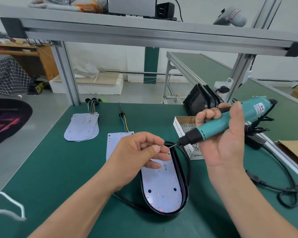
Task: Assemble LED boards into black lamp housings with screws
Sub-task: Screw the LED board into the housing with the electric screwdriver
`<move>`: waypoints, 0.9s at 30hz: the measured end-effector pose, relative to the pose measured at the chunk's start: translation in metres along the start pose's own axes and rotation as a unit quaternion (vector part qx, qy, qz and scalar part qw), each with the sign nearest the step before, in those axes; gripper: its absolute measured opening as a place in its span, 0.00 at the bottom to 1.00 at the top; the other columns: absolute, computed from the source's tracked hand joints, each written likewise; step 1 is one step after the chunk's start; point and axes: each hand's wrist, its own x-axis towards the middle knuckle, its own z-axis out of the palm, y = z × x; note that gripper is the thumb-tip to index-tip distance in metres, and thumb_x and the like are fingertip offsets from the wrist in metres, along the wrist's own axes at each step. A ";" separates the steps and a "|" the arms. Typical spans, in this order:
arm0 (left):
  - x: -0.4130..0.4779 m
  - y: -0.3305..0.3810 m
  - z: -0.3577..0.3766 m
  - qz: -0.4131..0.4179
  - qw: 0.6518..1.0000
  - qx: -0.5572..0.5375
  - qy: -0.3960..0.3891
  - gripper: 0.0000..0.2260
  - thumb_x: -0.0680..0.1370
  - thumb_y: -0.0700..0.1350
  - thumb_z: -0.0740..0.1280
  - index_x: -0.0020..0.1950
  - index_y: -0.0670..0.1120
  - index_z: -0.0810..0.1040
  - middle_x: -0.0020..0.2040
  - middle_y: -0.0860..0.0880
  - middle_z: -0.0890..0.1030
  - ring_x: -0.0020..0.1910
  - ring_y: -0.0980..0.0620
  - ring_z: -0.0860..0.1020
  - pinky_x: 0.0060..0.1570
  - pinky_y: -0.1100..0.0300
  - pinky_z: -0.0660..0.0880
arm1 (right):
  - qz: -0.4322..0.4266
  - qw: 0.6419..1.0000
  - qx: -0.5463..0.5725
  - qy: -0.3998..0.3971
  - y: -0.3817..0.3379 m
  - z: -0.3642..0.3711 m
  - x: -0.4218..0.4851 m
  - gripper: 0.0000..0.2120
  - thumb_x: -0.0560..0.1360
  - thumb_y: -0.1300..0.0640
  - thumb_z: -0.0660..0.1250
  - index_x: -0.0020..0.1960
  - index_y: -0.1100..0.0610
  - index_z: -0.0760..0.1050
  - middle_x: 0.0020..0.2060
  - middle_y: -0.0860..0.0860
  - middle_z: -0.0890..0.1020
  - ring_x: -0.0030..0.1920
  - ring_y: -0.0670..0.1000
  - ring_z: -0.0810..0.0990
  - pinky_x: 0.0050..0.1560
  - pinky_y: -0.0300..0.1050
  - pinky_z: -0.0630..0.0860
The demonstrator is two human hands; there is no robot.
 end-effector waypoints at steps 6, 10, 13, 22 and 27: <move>0.000 -0.006 0.004 0.000 1.000 0.020 -0.003 0.09 0.85 0.32 0.65 0.57 0.42 0.83 0.50 0.46 0.89 0.51 0.46 0.89 0.43 0.59 0.84 | -0.002 1.000 -0.011 -0.005 0.006 0.001 -0.003 0.12 0.79 0.47 0.73 0.50 0.56 0.76 0.37 0.50 0.74 0.39 0.50 0.78 0.55 0.49 0.80; 0.000 -0.008 0.004 0.003 1.000 0.025 -0.007 0.09 0.84 0.33 0.65 0.57 0.43 0.83 0.51 0.46 0.89 0.51 0.46 0.89 0.44 0.58 0.85 | -0.005 1.000 -0.007 -0.006 0.007 0.002 -0.004 0.12 0.80 0.48 0.73 0.50 0.56 0.76 0.37 0.50 0.74 0.40 0.50 0.78 0.56 0.50 0.80; 0.000 -0.008 0.004 0.004 1.000 0.024 -0.008 0.09 0.85 0.33 0.65 0.57 0.43 0.83 0.51 0.46 0.89 0.51 0.46 0.89 0.44 0.59 0.84 | -0.010 1.000 -0.014 -0.006 0.007 0.003 -0.004 0.11 0.80 0.48 0.71 0.49 0.56 0.76 0.37 0.50 0.74 0.40 0.51 0.78 0.56 0.50 0.80; 0.001 -0.009 0.005 0.002 1.000 0.022 0.000 0.08 0.85 0.33 0.65 0.57 0.43 0.82 0.51 0.46 0.89 0.51 0.46 0.88 0.44 0.59 0.84 | -0.010 1.000 -0.014 0.003 0.007 0.006 -0.006 0.11 0.82 0.48 0.70 0.49 0.56 0.76 0.37 0.50 0.74 0.40 0.51 0.77 0.58 0.51 0.80; 0.000 -0.009 0.005 0.002 1.000 0.026 -0.002 0.08 0.84 0.33 0.65 0.57 0.43 0.82 0.51 0.46 0.89 0.51 0.46 0.88 0.44 0.59 0.84 | -0.006 1.000 -0.017 0.008 0.008 0.006 -0.006 0.11 0.83 0.49 0.69 0.49 0.56 0.75 0.37 0.50 0.74 0.40 0.51 0.77 0.57 0.50 0.80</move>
